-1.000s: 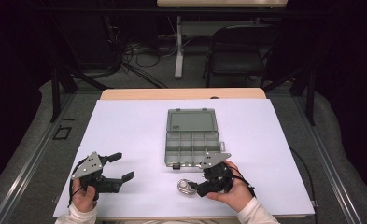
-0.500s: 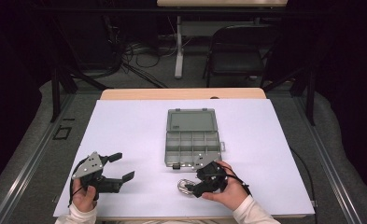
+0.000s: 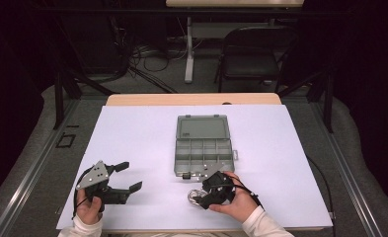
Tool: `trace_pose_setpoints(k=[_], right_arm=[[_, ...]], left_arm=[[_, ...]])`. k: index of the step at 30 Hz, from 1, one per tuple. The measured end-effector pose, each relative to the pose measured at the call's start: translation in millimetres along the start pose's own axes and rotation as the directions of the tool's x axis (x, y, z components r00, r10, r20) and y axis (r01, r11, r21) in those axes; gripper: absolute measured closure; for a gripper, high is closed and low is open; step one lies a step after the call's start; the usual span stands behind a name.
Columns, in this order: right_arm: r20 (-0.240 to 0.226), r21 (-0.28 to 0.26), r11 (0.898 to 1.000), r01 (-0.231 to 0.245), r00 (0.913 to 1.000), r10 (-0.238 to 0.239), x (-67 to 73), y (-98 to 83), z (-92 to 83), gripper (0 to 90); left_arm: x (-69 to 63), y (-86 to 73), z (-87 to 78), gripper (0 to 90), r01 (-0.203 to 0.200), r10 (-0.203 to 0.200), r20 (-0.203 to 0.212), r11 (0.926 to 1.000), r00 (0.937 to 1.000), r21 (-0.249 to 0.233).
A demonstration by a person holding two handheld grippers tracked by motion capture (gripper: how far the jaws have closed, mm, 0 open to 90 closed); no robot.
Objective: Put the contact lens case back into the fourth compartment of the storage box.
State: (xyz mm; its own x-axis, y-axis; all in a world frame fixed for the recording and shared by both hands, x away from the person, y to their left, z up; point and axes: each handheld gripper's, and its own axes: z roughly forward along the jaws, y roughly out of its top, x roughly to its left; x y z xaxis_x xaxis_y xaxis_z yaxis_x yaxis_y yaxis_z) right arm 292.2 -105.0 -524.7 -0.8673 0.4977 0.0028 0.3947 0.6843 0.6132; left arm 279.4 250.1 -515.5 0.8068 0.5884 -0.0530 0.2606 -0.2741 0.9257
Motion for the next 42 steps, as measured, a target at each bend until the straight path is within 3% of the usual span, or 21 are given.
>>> trace_pose_setpoints(k=[24,30,42], right_arm=[[-0.045,0.059,0.998,0.03,0.9986,-0.028,6.8,0.4,15.1,39.1],[-0.035,0.068,0.997,0.031,0.999,-0.029,8.5,1.8,15.3,39.1],[-0.056,0.133,0.991,0.035,0.9981,-0.028,9.8,8.2,16.1,39.1]], left_arm=[[0.1,-0.1,0.2,16.0,0.002,-0.002,-0.004,1.0,1.0,0.003],[0.2,0.0,0.3,16.0,0.001,-0.001,-0.007,1.0,1.0,0.004],[0.2,-0.1,0.2,16.0,0.002,-0.002,-0.002,1.0,1.0,0.003]])
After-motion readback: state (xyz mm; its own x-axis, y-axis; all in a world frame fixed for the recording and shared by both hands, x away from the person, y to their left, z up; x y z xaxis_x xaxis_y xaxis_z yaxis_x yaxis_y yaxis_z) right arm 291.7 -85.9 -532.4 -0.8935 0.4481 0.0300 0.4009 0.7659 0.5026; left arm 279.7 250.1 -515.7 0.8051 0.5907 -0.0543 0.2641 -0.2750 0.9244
